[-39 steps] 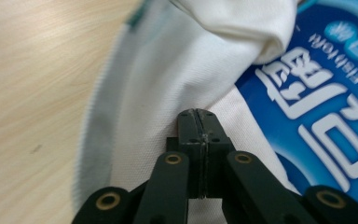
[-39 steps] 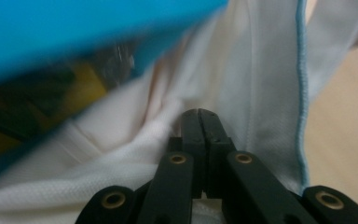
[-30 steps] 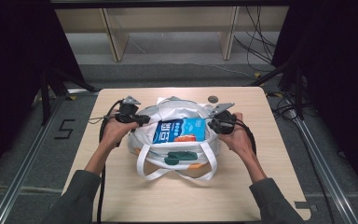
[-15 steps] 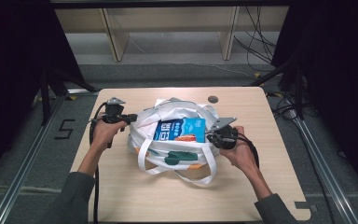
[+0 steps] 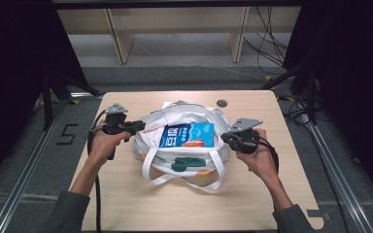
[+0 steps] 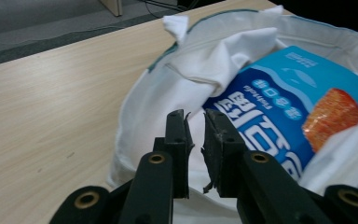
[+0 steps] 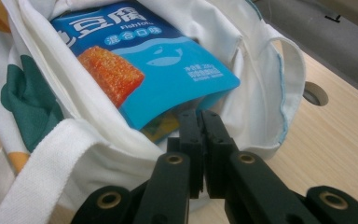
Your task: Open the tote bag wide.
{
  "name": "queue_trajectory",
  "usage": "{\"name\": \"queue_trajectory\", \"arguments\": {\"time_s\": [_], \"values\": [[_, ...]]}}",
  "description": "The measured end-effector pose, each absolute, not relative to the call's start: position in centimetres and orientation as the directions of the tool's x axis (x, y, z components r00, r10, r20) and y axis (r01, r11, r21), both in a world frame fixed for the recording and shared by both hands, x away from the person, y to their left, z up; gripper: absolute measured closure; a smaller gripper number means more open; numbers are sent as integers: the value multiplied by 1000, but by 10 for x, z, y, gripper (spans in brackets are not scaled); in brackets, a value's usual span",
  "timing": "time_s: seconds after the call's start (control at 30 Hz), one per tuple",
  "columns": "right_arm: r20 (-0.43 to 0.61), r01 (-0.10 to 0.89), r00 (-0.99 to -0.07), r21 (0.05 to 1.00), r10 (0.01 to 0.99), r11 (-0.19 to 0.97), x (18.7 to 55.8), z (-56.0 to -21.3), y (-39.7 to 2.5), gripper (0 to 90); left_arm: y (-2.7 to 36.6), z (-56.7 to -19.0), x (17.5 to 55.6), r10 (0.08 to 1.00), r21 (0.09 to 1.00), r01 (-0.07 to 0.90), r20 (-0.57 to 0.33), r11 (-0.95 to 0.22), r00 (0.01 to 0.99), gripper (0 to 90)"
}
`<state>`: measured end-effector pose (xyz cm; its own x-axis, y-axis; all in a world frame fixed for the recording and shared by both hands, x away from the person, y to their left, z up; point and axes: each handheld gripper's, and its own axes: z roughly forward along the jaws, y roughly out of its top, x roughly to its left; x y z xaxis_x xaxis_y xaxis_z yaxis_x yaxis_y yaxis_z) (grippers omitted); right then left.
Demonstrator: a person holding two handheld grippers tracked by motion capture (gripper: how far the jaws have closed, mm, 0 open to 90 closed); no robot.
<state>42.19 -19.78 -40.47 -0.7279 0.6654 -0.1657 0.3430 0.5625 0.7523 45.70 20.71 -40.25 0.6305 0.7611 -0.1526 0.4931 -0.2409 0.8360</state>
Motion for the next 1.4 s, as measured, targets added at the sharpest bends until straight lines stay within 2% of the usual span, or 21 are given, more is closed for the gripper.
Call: {"name": "queue_trajectory", "arguments": {"time_s": [0.37, 0.4, 0.87, 1.03, 1.23, 1.4], "values": [[-167, 321, -730, 772, 663, 548, 415, -402, -205, 842, 203, -401, 429, 710, 856, 463, -178, -229, 681, 723], [-152, 342, -721, 771, 676, 538, 414, -402, -206, 838, 203, -401, 427, 705, 859, 460, -182, -226, 686, 717], [-138, 348, -707, 786, 693, 511, 410, -404, -218, 783, 203, -403, 410, 701, 857, 460, -180, -233, 690, 625], [-139, 341, -705, 793, 695, 505, 409, -404, -220, 736, 202, -402, 404, 687, 865, 444, -176, -233, 705, 576], [-118, 359, -694, 798, 710, 484, 405, -405, -222, 651, 199, -403, 398, 671, 864, 443, -182, -240, 718, 471], [-102, 375, -686, 799, 720, 471, 402, -406, -222, 583, 196, -400, 392, 672, 867, 422, -147, -266, 726, 419]]}}
